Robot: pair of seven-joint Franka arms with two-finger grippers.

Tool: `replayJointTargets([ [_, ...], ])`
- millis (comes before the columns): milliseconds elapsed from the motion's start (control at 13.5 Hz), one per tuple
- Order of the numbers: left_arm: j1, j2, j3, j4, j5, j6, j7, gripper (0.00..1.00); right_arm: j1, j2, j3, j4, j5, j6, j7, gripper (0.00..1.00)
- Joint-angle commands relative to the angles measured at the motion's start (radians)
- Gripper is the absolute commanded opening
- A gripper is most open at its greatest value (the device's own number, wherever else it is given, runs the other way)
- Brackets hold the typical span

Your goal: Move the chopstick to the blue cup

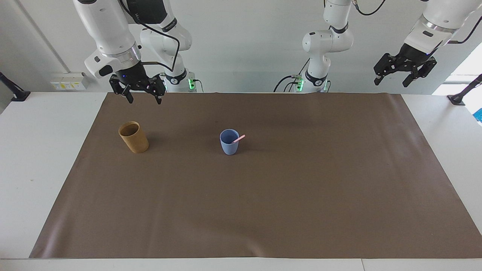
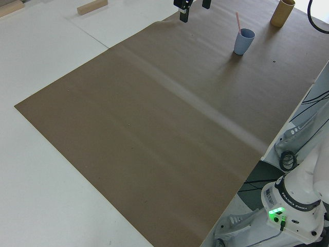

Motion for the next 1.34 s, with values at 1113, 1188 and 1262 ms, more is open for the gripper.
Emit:
replayJointTargets([
  [1113, 0.007, -0.023, -0.003, -0.022, 0.006, -0.006, 0.002, 1.00, 0.000, -0.051, 0.006, 0.004, 0.022, 0.002, -0.026, 1.00],
  [1188, 0.007, -0.023, -0.003, -0.022, 0.006, -0.006, 0.004, 1.00, 0.000, -0.050, 0.006, 0.004, 0.022, 0.002, -0.026, 1.00],
  [1262, 0.007, -0.024, -0.002, -0.021, 0.006, -0.006, 0.004, 1.00, 0.000, -0.050, 0.006, 0.004, 0.022, 0.002, -0.026, 1.00],
])
